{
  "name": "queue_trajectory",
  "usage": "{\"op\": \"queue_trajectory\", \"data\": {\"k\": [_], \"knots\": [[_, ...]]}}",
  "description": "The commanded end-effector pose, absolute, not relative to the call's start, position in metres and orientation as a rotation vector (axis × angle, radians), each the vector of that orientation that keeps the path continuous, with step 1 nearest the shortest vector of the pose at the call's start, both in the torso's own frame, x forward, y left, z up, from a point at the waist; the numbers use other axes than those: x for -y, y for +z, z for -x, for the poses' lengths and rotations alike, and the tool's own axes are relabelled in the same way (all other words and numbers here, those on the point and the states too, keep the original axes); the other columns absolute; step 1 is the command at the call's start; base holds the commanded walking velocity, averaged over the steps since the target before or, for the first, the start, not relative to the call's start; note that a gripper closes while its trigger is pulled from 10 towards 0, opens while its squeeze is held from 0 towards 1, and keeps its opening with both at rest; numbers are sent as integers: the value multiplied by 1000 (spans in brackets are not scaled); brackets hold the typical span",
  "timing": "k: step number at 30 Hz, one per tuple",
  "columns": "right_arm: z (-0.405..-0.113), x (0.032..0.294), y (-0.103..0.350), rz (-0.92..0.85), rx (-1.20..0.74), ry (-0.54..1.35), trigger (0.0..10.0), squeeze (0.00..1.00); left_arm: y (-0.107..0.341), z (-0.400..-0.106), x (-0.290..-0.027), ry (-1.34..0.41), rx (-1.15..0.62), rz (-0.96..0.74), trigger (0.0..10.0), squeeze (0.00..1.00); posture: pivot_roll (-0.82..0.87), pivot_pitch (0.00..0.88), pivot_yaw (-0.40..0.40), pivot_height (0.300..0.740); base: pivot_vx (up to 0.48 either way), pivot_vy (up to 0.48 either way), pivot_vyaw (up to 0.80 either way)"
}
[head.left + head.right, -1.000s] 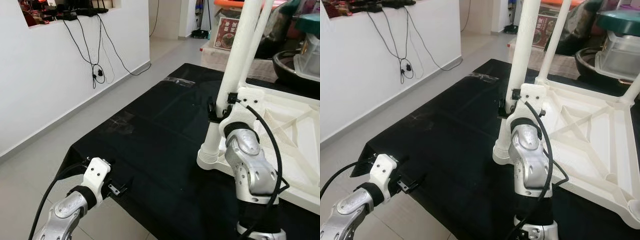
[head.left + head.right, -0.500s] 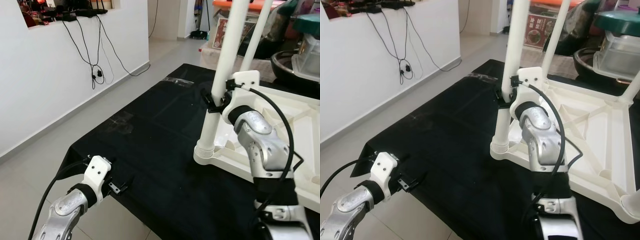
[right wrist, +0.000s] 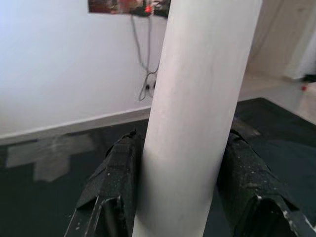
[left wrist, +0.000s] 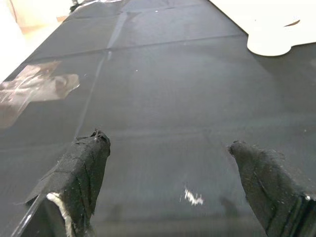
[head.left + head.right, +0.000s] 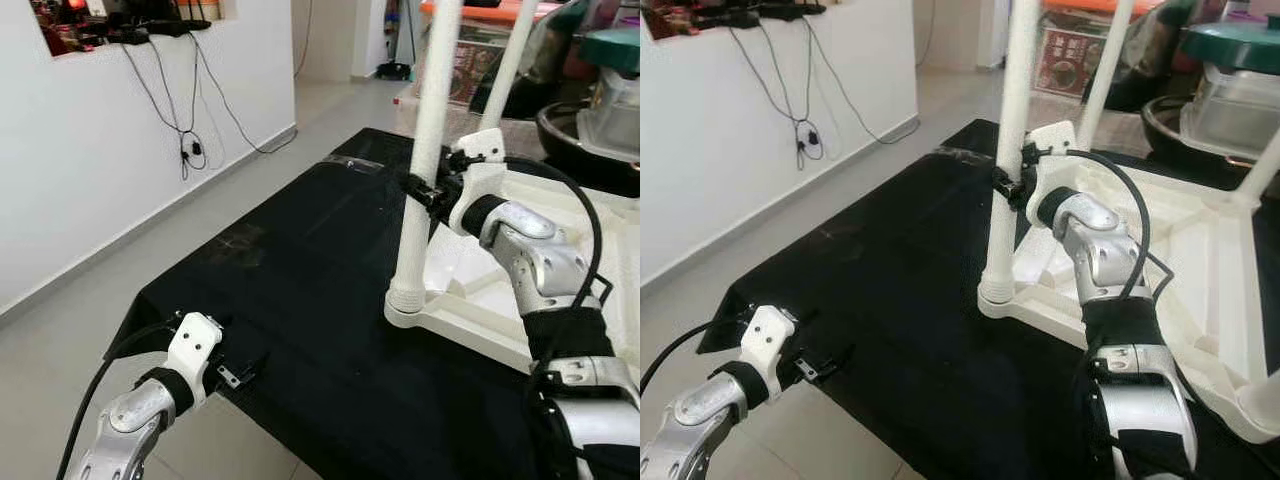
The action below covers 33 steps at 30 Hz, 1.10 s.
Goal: Building children table
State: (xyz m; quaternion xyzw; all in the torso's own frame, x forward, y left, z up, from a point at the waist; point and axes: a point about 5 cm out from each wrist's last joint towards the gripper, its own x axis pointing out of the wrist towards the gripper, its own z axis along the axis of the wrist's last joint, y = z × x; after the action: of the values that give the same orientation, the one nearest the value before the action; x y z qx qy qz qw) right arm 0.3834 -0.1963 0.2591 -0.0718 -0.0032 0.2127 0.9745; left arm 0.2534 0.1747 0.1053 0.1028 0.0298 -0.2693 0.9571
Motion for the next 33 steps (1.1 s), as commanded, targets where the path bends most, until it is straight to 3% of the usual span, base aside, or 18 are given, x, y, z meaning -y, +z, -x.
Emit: {"op": "queue_trajectory", "data": {"k": [1, 10, 24, 29, 33], "knots": [[-384, 210, 258, 193, -13, 393, 0, 0, 100, -250, -178, -545, -81, -229, 10000, 0, 42, 0, -43, 740, 0, 0, 0], [-382, 206, 241, 166, -57, 475, 0, 0, 99, -248, -179, -543, -85, -230, 10000, 0, 43, 0, -38, 740, 0, 0, 0], [-379, 221, 220, 57, -78, 376, 0, 0, 98, -247, -179, -544, -91, -230, 10000, 0, 44, 0, -36, 740, 0, 0, 0], [-373, 222, 211, -31, -46, 240, 0, 0, 98, -247, -182, -536, -94, -232, 10000, 0, 47, 0, -35, 740, 0, 0, 0], [-357, 217, 205, -66, 47, 15, 0, 0, 99, -248, -184, -531, -91, -232, 10000, 0, 43, 0, -25, 740, 0, 0, 0]]}}
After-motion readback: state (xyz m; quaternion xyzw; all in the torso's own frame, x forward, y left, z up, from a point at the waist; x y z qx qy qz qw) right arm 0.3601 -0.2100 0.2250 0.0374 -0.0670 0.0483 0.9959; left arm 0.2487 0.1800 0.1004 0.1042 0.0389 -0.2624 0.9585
